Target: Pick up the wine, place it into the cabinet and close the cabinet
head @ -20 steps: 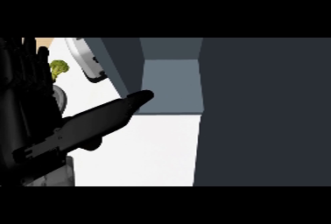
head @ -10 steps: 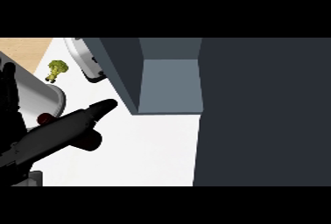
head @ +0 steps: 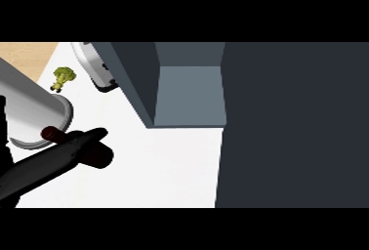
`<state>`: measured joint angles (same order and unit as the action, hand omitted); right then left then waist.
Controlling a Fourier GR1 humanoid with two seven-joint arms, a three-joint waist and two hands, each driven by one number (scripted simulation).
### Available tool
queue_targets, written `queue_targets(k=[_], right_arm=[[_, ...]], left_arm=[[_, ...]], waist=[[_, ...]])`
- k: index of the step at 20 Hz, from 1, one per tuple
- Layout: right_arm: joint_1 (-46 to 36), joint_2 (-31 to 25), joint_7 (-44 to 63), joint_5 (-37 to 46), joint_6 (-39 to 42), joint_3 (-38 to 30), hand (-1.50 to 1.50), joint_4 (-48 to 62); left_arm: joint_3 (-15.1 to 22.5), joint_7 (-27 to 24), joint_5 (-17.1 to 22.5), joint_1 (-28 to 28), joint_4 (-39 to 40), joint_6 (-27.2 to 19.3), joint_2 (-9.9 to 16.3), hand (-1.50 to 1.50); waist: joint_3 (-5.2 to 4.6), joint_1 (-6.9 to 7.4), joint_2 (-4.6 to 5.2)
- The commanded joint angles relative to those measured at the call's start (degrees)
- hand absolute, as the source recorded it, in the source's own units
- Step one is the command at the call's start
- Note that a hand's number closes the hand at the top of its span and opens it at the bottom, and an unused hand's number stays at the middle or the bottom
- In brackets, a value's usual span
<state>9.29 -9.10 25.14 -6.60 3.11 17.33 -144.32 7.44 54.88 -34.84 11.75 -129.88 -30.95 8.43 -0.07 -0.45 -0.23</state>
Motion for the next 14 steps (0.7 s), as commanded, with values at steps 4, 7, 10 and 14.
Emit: queue_targets(k=[4,7,10,14], right_arm=[[-0.8,-1.3,6.9,-4.9,-1.2,-3.0,-1.50,-11.9],[0.8,-0.4,8.5,-2.2,-2.5,1.1,-1.50,-13.8],[3.9,-1.7,5.6,-5.3,-0.7,-1.8,-1.50,-14.3],[1.8,-2.2,5.8,-6.5,-0.4,-3.5,-1.50,-13.4]], left_arm=[[-1.0,-9.3,7.6,-8.7,3.1,-1.5,-0.7,-1.50],[-2.6,-16.9,12.4,-10.9,7.5,-2.4,-0.9,-1.50],[-5.9,-22.7,20.0,-15.2,9.1,-1.0,-0.2,-1.50],[-7.0,-29.1,23.2,-14.0,15.7,-0.1,-1.0,-1.50]], waist=[[-0.01,0.12,0.17],[-0.07,-0.35,0.11],[-0.06,-0.38,0.01],[-0.02,-0.46,0.18]])
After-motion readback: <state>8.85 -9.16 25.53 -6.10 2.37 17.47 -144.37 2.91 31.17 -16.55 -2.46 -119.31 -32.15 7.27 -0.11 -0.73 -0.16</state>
